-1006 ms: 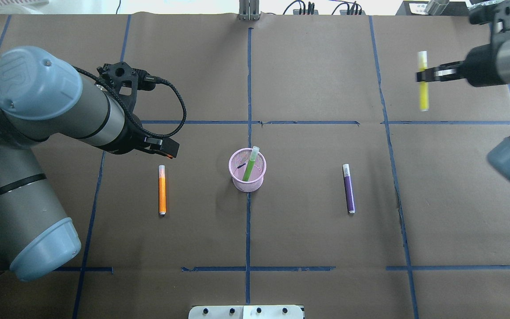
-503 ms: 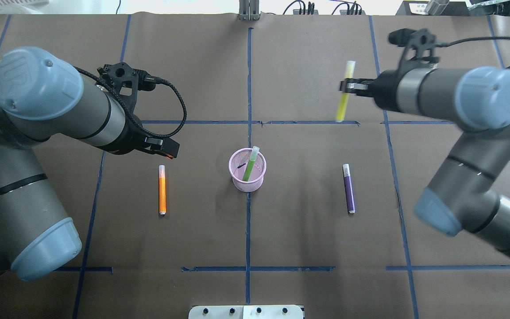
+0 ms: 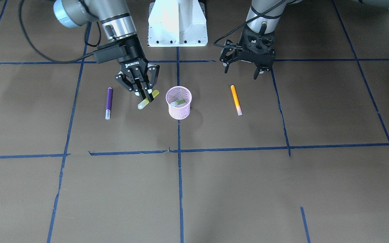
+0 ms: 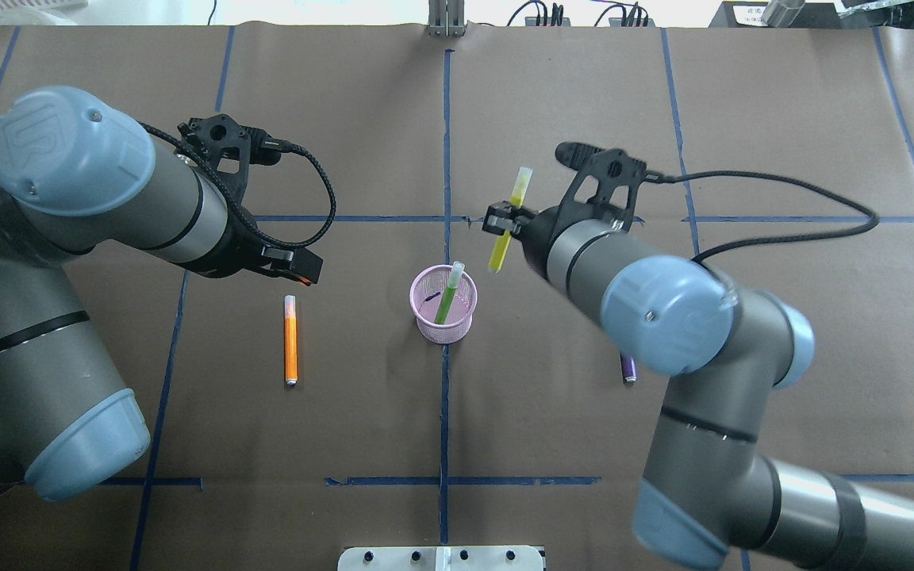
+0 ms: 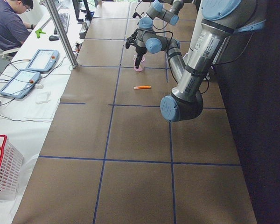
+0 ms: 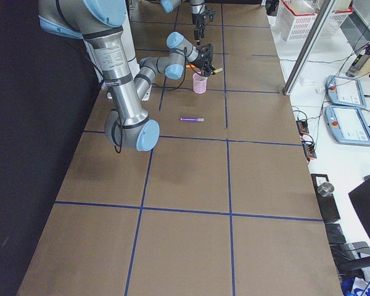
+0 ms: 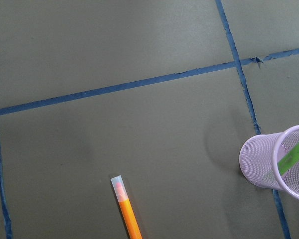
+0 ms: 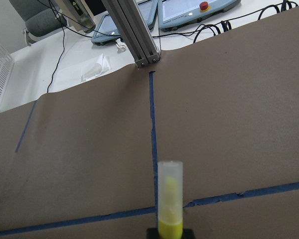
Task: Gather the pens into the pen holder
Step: 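Carry the yellow highlighter with the right gripper over the pen cup, then release the yellow highlighter into the cup and withdraw the right gripper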
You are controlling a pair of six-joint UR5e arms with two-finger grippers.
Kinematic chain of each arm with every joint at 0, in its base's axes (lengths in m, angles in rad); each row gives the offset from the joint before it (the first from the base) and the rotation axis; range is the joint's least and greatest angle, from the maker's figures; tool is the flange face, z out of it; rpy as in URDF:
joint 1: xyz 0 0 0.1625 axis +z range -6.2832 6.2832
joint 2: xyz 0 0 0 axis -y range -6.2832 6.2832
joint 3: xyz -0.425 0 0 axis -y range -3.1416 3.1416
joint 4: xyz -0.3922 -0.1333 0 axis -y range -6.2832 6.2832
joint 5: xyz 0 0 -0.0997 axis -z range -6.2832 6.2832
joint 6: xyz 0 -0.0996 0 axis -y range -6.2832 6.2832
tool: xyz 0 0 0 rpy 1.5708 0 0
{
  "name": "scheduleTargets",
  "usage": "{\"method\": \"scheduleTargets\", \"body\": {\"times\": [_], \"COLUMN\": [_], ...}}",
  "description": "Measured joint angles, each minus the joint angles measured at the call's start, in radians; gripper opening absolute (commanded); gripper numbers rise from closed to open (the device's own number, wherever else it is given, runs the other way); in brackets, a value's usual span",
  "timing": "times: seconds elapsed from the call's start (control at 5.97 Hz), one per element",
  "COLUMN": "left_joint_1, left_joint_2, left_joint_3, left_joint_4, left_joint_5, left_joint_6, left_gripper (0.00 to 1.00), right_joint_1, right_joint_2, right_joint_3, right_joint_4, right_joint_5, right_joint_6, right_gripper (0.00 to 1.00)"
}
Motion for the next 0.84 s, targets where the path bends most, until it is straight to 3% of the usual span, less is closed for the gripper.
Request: {"method": "scheduleTargets", "body": {"times": [0.5, 0.84], "left_joint_1": [0.0, 0.0], "left_joint_2": [-0.001, -0.002], "left_joint_3": [0.001, -0.001], "left_joint_4": [-0.001, -0.001], "left_joint_5": [-0.001, -0.002], "left_joint_6": [0.0, 0.0], "left_gripper": [1.0, 1.0], "right_joint_1": [-0.165, -0.189], "right_joint_2": [0.044, 0.075], "right_joint_3": [-0.103, -0.156], "right_joint_4": [-0.012, -0.012], "right_joint_5": [-0.301, -0.356], "right_joint_6": [0.074, 0.089], "right_gripper": [0.06, 0.99]}}
